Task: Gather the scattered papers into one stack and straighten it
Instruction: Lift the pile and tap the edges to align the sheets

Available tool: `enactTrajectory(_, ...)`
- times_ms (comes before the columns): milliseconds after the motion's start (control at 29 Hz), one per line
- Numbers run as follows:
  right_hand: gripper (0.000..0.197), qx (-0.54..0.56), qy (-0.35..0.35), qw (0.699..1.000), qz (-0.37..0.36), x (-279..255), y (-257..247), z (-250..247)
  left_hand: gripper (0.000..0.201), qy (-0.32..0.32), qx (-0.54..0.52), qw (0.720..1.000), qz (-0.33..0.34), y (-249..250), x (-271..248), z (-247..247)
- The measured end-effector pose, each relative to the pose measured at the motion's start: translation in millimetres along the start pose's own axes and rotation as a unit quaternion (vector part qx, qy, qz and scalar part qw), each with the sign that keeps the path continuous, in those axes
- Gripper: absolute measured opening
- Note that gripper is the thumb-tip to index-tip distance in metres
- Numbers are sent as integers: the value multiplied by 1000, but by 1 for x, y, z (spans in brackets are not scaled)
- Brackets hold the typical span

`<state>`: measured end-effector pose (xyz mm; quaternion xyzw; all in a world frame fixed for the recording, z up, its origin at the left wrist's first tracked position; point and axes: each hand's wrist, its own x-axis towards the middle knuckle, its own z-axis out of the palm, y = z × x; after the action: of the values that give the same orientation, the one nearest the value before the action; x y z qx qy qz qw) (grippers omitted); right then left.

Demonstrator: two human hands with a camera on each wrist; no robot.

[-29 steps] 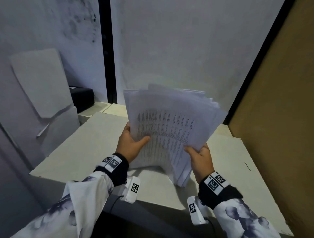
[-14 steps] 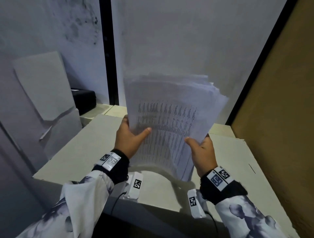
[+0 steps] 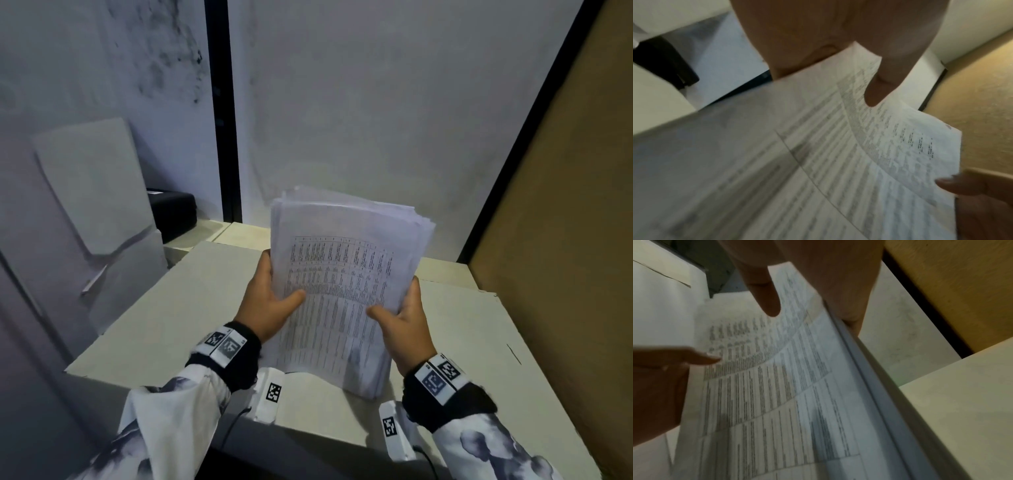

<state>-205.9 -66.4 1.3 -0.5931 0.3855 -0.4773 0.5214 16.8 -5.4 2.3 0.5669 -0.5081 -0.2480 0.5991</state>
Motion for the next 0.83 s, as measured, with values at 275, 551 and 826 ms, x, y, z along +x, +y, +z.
enactTrajectory(275, 36, -4, 12, 999, 49, 3, 4, 0, 44, 16, 41, 999, -1, -2, -8, -3)
enactTrajectory(551, 36, 31, -2, 999, 21, 11, -17, -2, 43, 55, 32, 998, 23, 14, 7, -9)
enactTrajectory(826, 56, -70, -26, 992, 100, -10, 45, -8, 44, -11, 52, 995, -87, -34, -29, -2)
